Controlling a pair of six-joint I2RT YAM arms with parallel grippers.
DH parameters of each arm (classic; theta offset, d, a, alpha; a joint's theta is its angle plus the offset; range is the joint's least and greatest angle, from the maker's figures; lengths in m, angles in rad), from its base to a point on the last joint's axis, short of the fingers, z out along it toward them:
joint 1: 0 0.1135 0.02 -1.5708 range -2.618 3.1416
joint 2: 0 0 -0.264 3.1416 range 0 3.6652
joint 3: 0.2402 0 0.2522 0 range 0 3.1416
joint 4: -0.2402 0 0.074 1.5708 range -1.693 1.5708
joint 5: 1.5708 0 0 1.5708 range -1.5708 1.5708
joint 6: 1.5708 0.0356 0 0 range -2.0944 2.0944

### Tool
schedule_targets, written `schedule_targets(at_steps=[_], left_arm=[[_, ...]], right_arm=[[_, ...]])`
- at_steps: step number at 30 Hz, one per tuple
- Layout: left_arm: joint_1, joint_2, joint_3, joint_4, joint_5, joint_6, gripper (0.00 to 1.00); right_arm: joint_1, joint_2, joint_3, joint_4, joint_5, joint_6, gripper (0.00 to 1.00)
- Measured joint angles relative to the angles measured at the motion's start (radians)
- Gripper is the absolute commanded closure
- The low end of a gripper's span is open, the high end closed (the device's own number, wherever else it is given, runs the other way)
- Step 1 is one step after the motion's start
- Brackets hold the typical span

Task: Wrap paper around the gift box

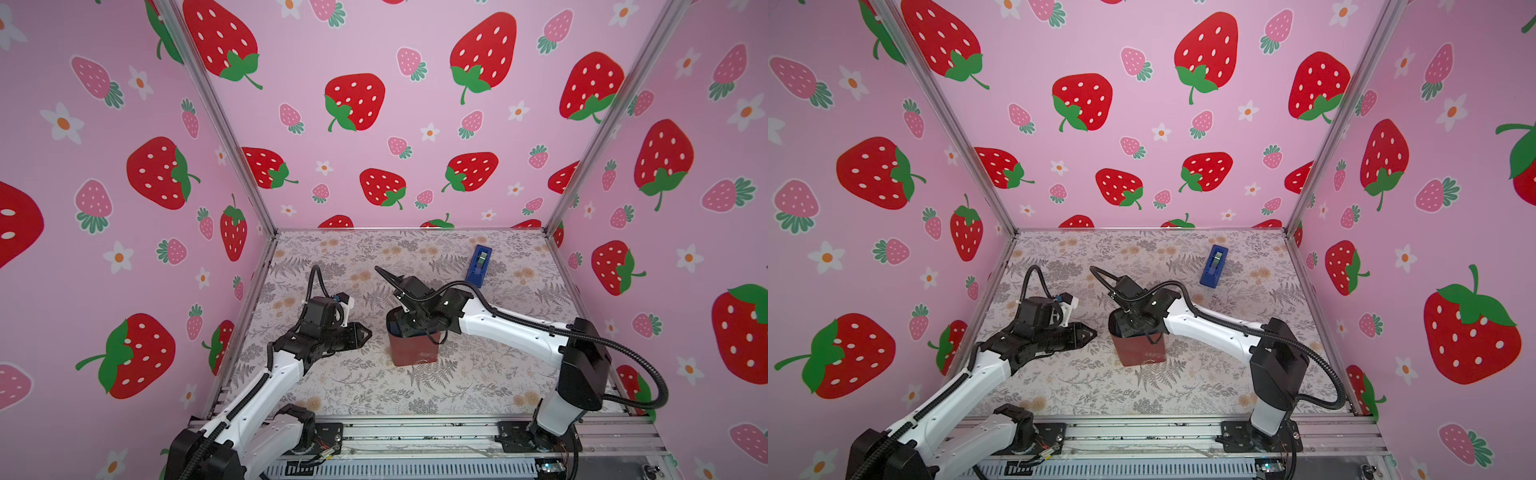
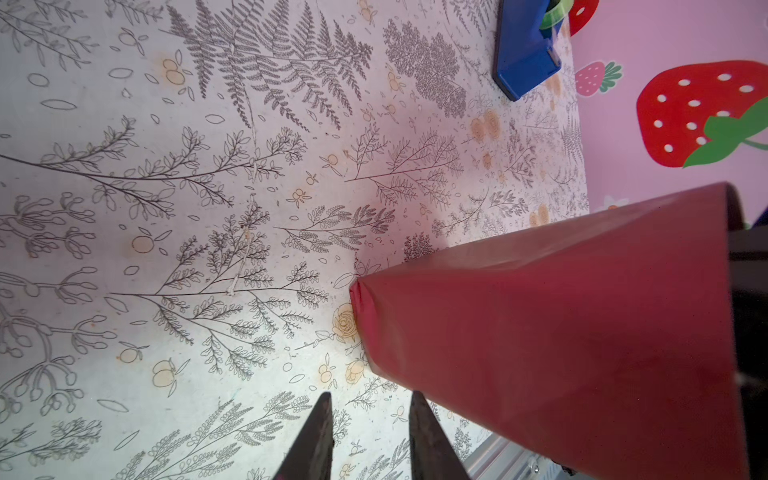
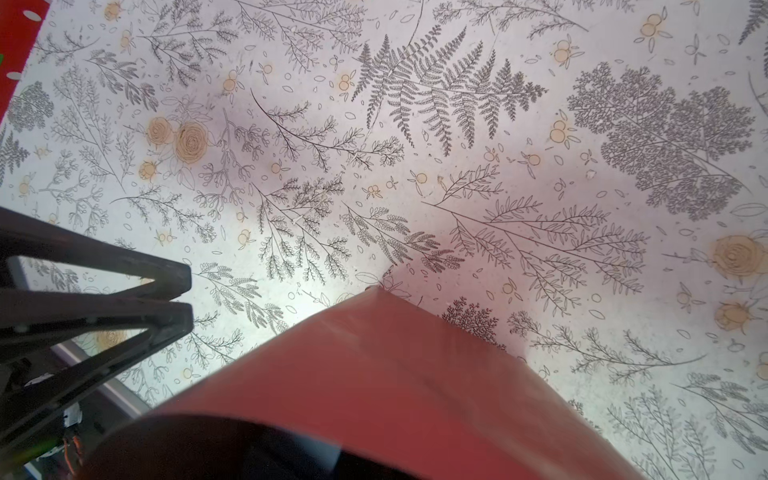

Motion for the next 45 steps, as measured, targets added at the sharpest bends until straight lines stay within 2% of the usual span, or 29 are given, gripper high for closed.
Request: schedule_targets(at_steps=[4,6,12,13,16,18,20,23,29,32,38,45], left_arm=[[-0.002,-0.010,0.001,0.039,0.034,-0.066,0.64],[-0.008,-0.034,0.000,0.062,0.047,-0.106,0.62],[-0.037,-0.119,-0.010,0.103,0.063,-0.175,0.61],[-0.047,-0.135,-0.018,0.108,0.062,-0.180,0.60],[-0.081,-0.193,-0.050,0.110,0.043,-0.186,0.57],[-0.114,-0.237,-0.074,0.110,0.017,-0.187,0.54],[-0.164,-0.280,-0.093,0.111,-0.015,-0.182,0.50],[-0.251,-0.326,-0.109,0.113,-0.080,-0.164,0.45],[-0.427,-0.375,-0.153,0.142,-0.256,-0.096,0.32],[-0.473,-0.365,-0.169,0.175,-0.319,-0.062,0.26],[-0.483,-0.384,-0.249,0.291,-0.357,-0.017,0.11],[-0.484,-0.433,-0.304,0.361,-0.369,0.040,0.08]], right_arm=[[-0.008,-0.006,0.055,-0.061,-0.010,-0.001,0.99],[-0.019,-0.029,0.065,-0.063,-0.021,-0.004,0.95],[-0.123,-0.240,0.028,-0.009,-0.076,-0.016,0.80],[-0.148,-0.292,0.002,0.015,-0.085,-0.017,0.75],[-0.227,-0.439,-0.108,0.093,-0.117,-0.034,0.47],[-0.280,-0.524,-0.200,0.150,-0.153,-0.055,0.36],[-0.320,-0.595,-0.303,0.207,-0.183,-0.071,0.19],[-0.359,-0.670,-0.448,0.270,-0.199,-0.089,0.00],[-0.405,-0.756,-0.668,0.384,-0.217,-0.107,0.00],[-0.410,-0.790,-0.779,0.492,-0.267,-0.137,0.00],[-0.410,-0.888,-0.997,0.724,-0.386,-0.191,0.00],[-0.410,-0.881,-1.122,0.981,-0.480,-0.230,0.02]])
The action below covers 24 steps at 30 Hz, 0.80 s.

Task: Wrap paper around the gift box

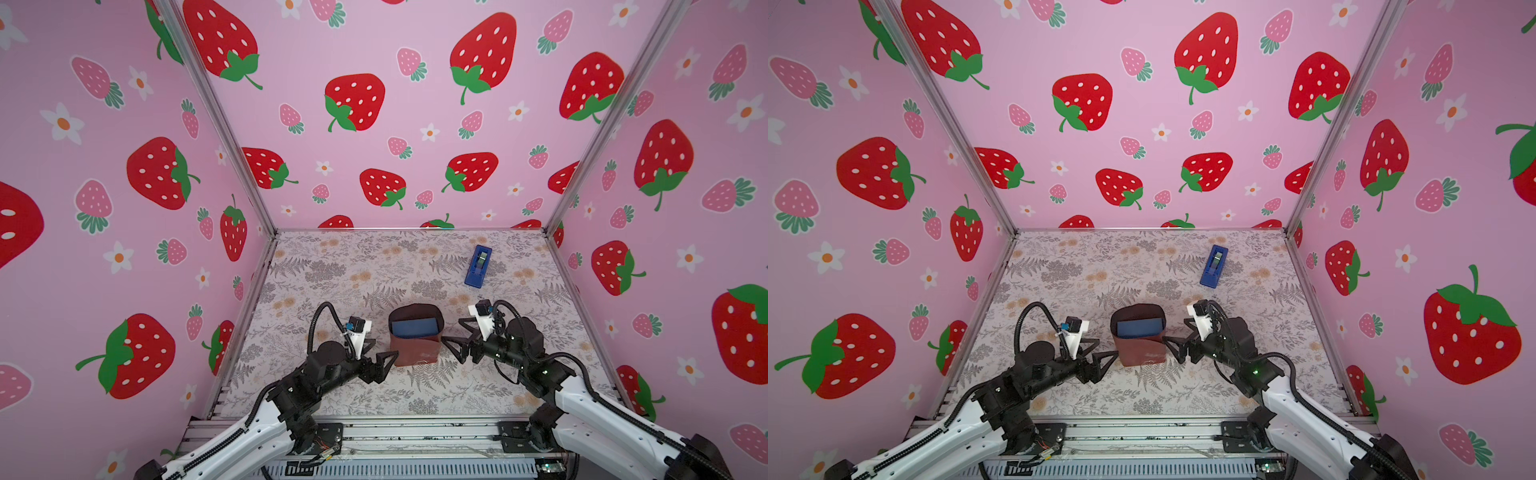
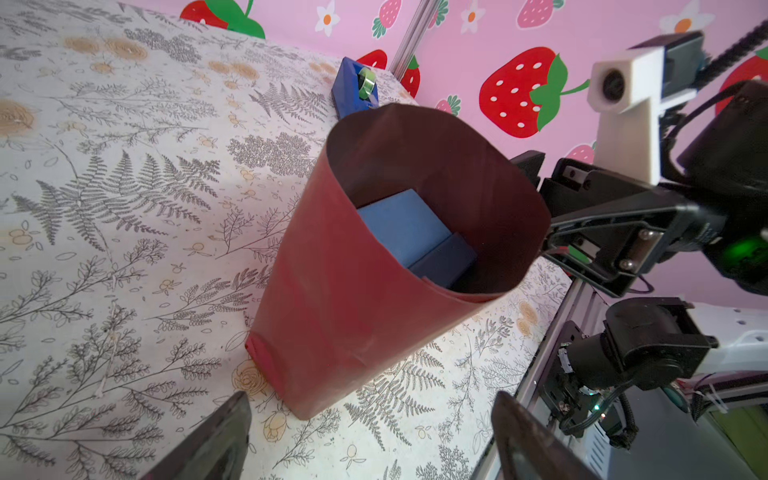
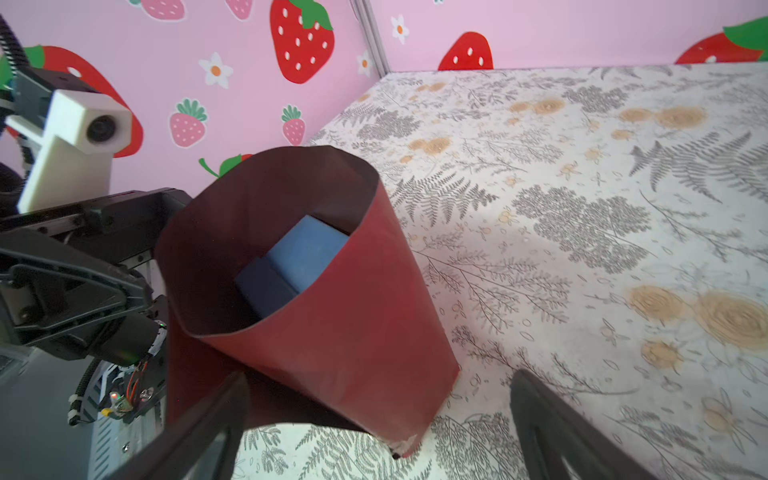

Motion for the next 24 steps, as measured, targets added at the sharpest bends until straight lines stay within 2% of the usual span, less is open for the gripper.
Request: schedule_targets(at_steps=[7,13,16,19,24], left_arm=[[0.000,0.076,-0.030,0.107,-0.008,0.044,0.08],[0.000,0.198,-0.029,0.170,-0.007,0.077,0.08],[0.000,0.241,-0.022,0.188,-0.007,0.085,0.09],[0.000,0.261,-0.014,0.206,-0.015,0.089,0.09],[0.000,0.279,-0.004,0.228,-0.034,0.093,0.09]], right_arm=[[0.034,0.167,-0.015,0.212,-0.027,-0.009,0.03],[0.057,0.224,-0.015,0.261,-0.009,-0.024,0.08],[0.059,0.151,-0.014,0.190,0.089,-0.035,0.06],[0.059,-0.010,-0.014,0.122,0.175,-0.048,0.03],[0.059,-0.198,-0.014,0.059,0.233,-0.055,0.03]])
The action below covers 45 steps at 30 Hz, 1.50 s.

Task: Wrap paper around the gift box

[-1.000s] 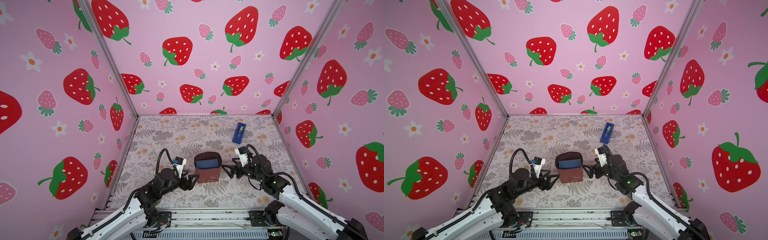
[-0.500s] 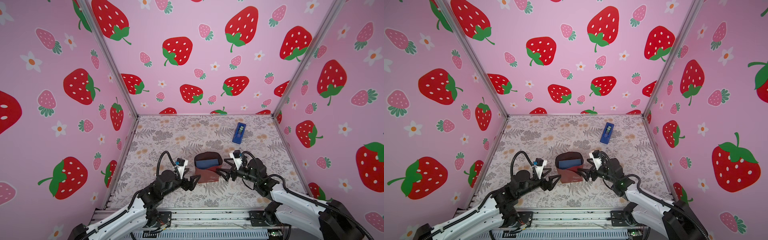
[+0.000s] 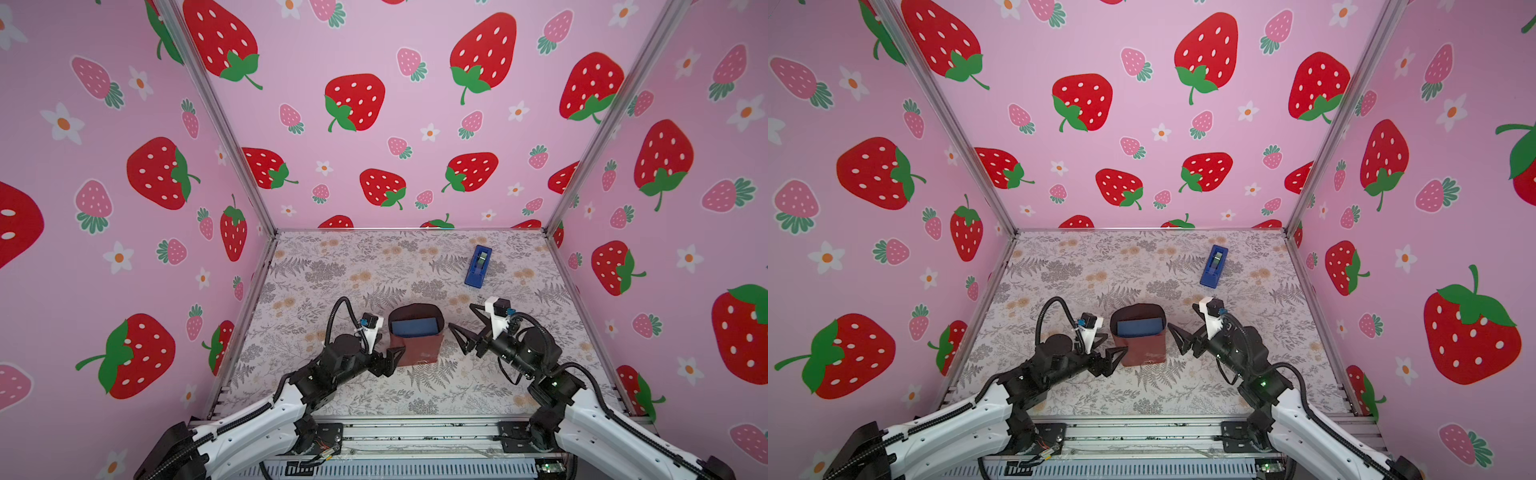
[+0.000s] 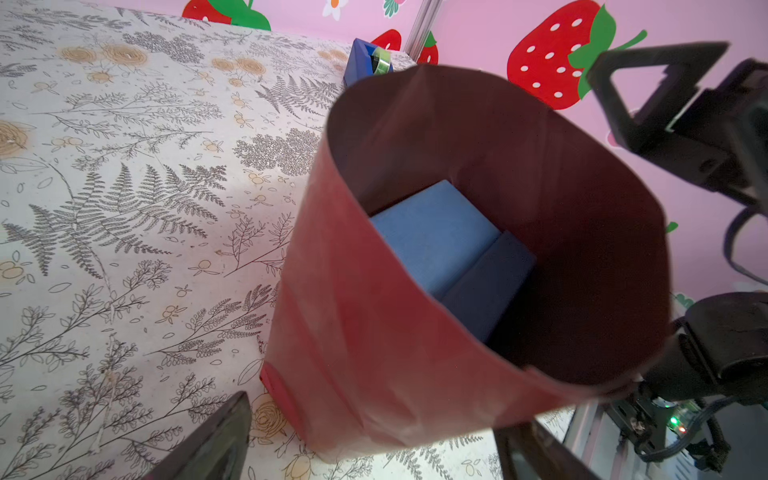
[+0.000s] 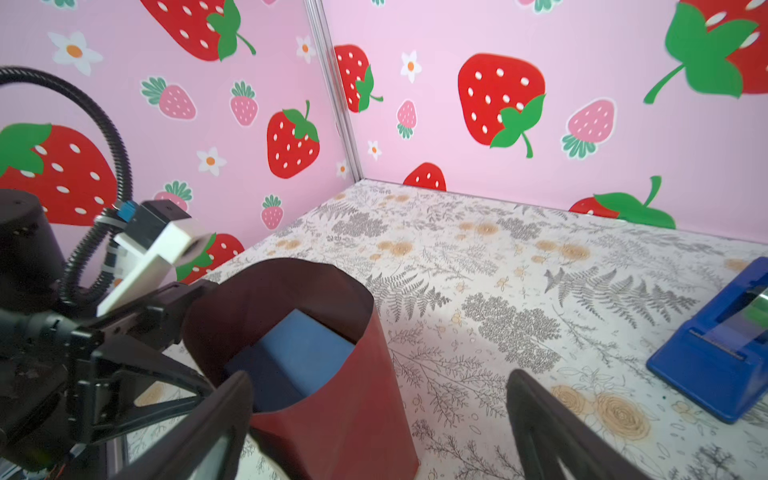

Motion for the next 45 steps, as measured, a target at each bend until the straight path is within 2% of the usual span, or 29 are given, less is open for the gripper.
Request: schedule_targets(at_steps=[7,16,19,25,45], left_arm=[[0.005,0.031,0.023,0.014,-0.011,0.004,0.09],[0.010,0.070,0.025,0.055,-0.018,0.002,0.09],[0.013,0.088,0.025,0.070,-0.021,-0.001,0.09],[0.016,0.107,0.025,0.090,-0.021,-0.001,0.09],[0.018,0.146,0.026,0.109,-0.025,-0.006,0.11]], right_arm=[[0.000,0.000,-0.081,0.047,-0.118,-0.008,0.03],[0.035,0.297,-0.111,0.234,-0.199,0.009,0.05],[0.059,0.396,-0.078,0.261,-0.199,0.005,0.06],[0.079,0.485,-0.013,0.294,-0.181,0.005,0.06],[0.089,0.572,0.034,0.288,-0.112,0.016,0.14]])
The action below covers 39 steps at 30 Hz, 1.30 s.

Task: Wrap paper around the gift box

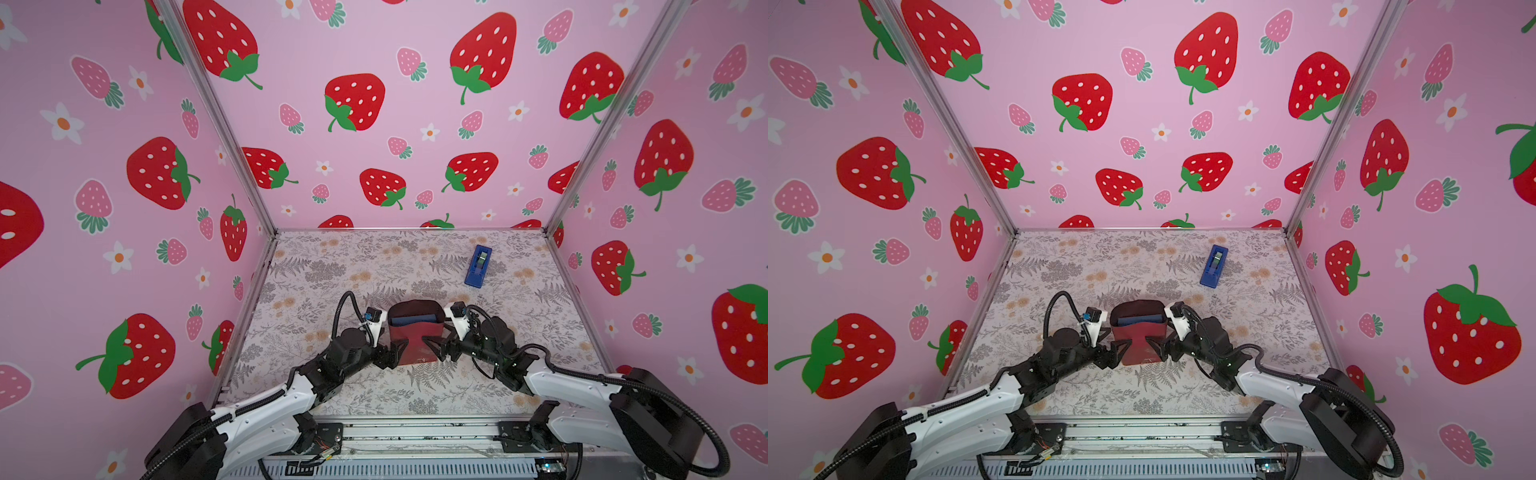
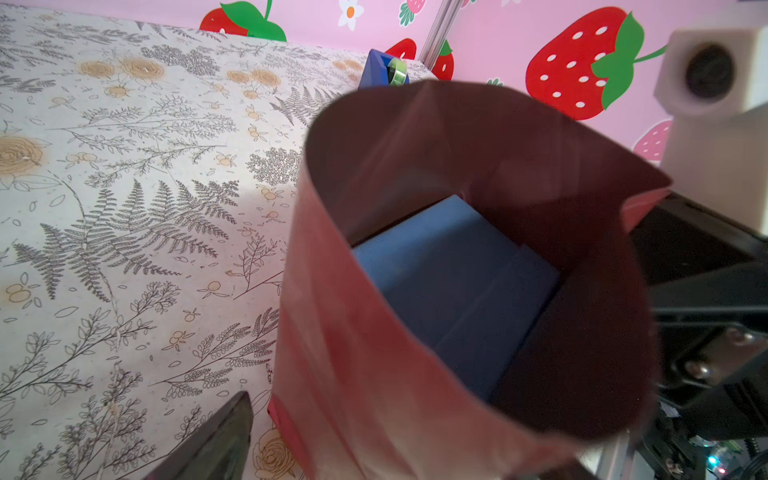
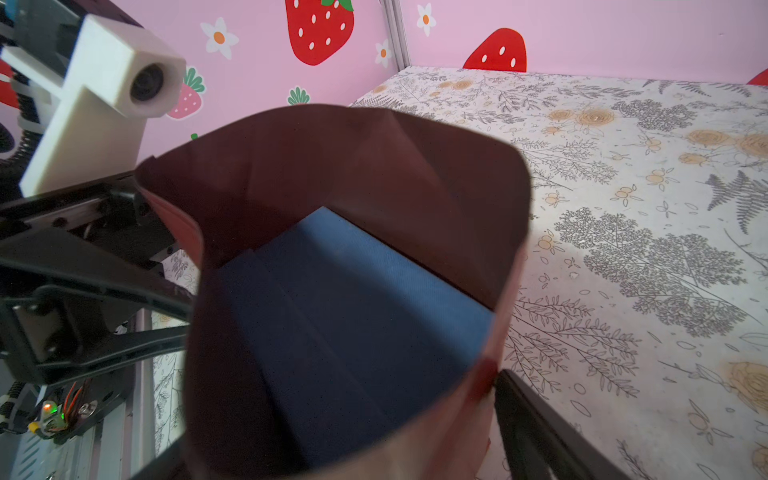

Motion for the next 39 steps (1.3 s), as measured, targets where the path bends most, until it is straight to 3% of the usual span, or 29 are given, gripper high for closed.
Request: schedule_targets(at_steps=[6,19,39], left_arm=[[0.000,0.021,0.012,0.000,0.000,-0.002,0.12],[0.000,-0.069,0.032,-0.017,-0.024,0.004,0.09],[0.002,0.042,0.086,-0.035,-0.026,0.032,0.11]], right_arm=[[0.001,0.018,0.017,-0.016,0.006,0.012,0.16],[0.009,-0.063,0.057,-0.094,0.058,0.026,0.08],[0.012,0.016,0.087,-0.103,0.072,0.056,0.13]])
